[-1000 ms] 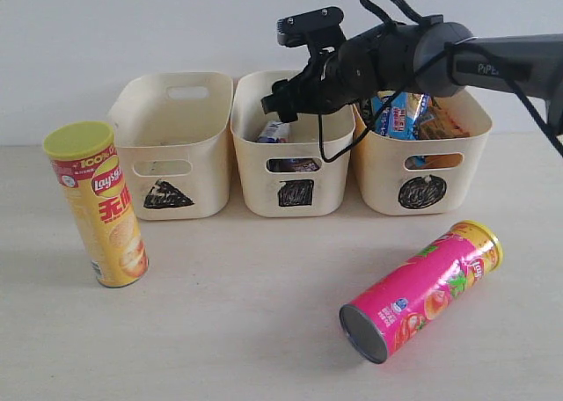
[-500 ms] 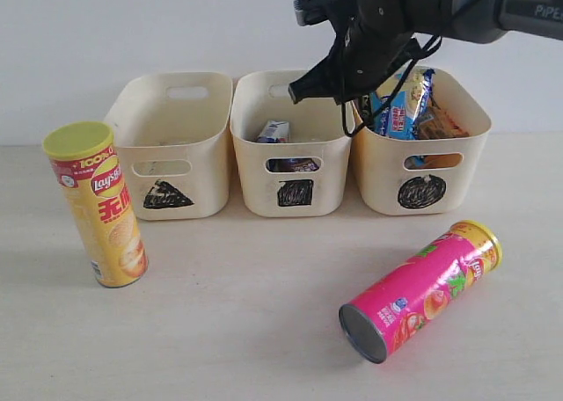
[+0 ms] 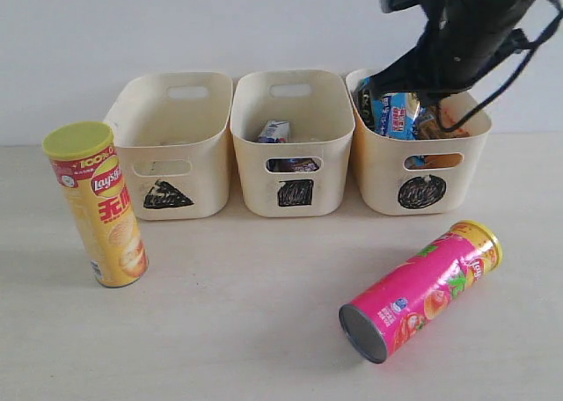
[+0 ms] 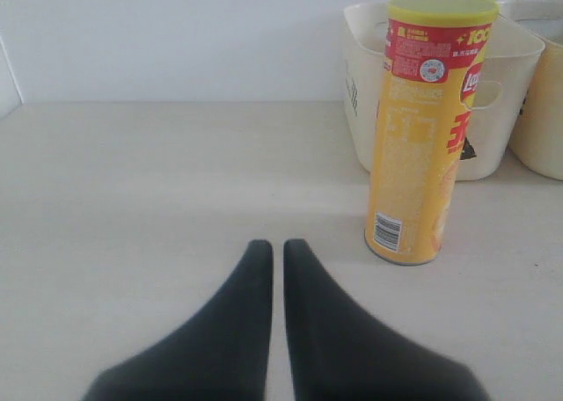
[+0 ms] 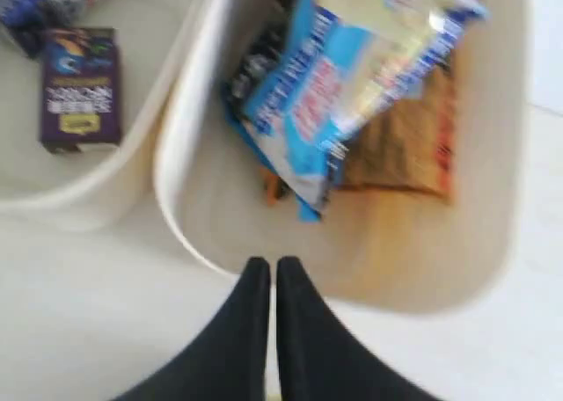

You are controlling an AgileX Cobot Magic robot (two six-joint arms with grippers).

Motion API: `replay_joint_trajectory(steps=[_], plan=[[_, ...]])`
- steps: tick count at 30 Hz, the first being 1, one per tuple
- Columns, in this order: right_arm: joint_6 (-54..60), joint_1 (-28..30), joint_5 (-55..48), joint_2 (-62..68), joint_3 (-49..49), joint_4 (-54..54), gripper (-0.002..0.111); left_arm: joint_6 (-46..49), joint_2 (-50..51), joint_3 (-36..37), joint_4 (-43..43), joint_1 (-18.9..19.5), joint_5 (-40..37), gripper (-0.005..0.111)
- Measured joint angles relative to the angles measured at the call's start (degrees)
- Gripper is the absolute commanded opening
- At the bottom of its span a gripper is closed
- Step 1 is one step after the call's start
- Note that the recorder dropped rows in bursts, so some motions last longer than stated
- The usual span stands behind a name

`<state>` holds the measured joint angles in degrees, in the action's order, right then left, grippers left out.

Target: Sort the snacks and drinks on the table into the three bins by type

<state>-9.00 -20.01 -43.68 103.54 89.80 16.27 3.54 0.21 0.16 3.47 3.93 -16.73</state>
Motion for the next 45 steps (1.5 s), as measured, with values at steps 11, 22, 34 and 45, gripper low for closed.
replay_joint_trajectory(steps=[11,22,34,45], plan=[[-0.9,9.2,0.0,-17.4,-16.0,0.1,0.000,0.0,0.0,0.0,0.0,0.0,0.0,0.004],[-6.5,10.7,6.6,-38.5,-30.8,0.4,0.000,0.0,0.0,0.0,0.0,0.0,0.0,0.004],[-6.9,10.7,0.2,-55.4,-34.9,0.4,0.000,0.0,0.0,0.0,0.0,0.0,0.0,0.004],[-4.4,10.7,-1.1,-66.1,-40.0,2.5,0.000,0.0,0.0,0.0,0.0,0.0,0.0,0.004]])
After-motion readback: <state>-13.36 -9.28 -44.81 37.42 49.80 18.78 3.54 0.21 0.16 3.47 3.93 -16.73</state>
